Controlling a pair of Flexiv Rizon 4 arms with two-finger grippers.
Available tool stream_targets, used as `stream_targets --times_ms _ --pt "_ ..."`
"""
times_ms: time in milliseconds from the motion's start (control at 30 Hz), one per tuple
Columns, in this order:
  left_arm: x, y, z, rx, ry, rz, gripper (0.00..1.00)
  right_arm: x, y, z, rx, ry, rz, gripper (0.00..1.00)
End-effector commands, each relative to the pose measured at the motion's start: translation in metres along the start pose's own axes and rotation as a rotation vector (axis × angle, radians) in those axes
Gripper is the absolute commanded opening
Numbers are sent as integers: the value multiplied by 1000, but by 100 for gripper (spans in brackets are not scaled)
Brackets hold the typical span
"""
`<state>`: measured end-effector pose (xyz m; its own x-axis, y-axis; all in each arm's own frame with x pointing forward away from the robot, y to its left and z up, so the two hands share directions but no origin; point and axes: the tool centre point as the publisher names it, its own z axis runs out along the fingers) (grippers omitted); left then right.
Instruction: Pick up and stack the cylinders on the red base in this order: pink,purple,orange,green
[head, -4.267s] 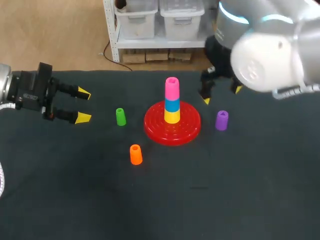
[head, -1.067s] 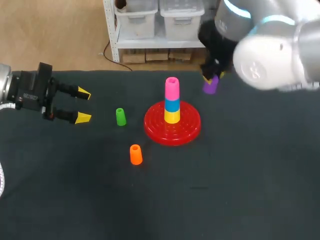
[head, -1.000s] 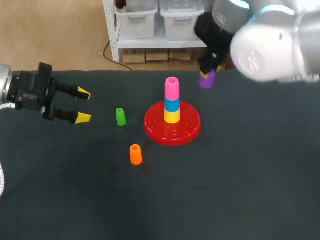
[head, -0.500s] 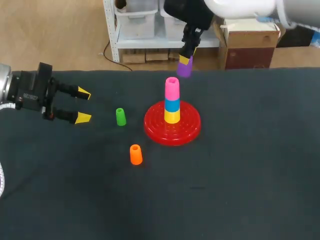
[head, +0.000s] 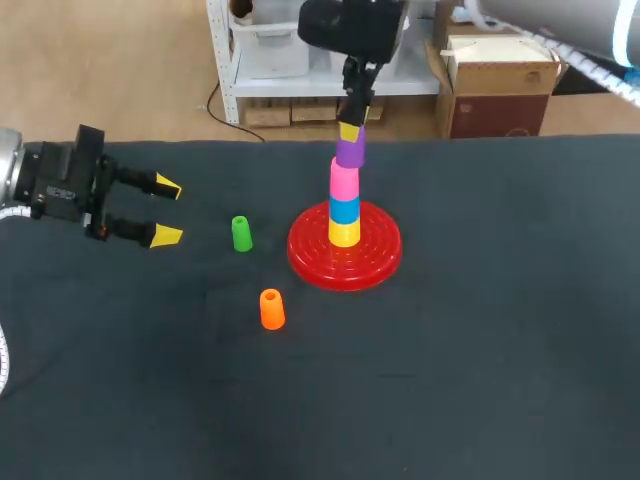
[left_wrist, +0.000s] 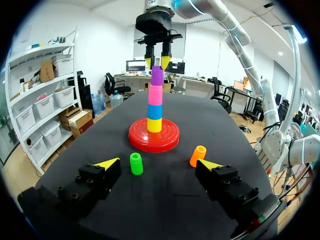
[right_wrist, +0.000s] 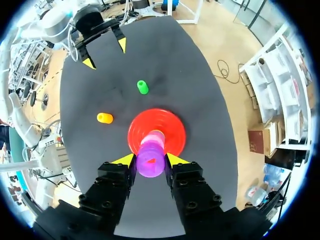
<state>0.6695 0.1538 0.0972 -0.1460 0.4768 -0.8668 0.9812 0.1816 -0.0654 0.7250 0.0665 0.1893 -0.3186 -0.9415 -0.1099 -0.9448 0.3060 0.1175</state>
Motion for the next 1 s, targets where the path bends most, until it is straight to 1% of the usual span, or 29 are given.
stream_targets --times_ms 33,67,167,300,467,567,667,733,833,933,1000 --pt "0 0 0 -1 1 0 100 -5 -7 3 -5 16 -3 0" --pt "0 0 0 -1 1 0 100 -6 -8 4 1 25 -12 0" --pt "0 0 0 -1 1 0 100 -9 -10 5 -2 19 -14 0" --pt "0 0 0 -1 1 0 100 -11 -6 8 -19 18 -24 0" --pt "0 0 0 -1 1 0 100 -7 7 11 -43 23 -24 0" --pt "0 0 0 -1 1 0 100 -1 10 14 -41 24 -7 0" --pt "0 0 0 -1 1 0 100 2 9 20 0 41 6 0" --pt "0 0 0 -1 1 0 100 1 7 24 25 33 21 0" --pt "0 0 0 -1 1 0 100 3 4 31 85 41 36 0" --pt "0 0 0 -1 1 0 100 5 4 35 110 28 66 0" --pt "0 0 0 -1 1 0 100 7 6 38 105 20 80 0"
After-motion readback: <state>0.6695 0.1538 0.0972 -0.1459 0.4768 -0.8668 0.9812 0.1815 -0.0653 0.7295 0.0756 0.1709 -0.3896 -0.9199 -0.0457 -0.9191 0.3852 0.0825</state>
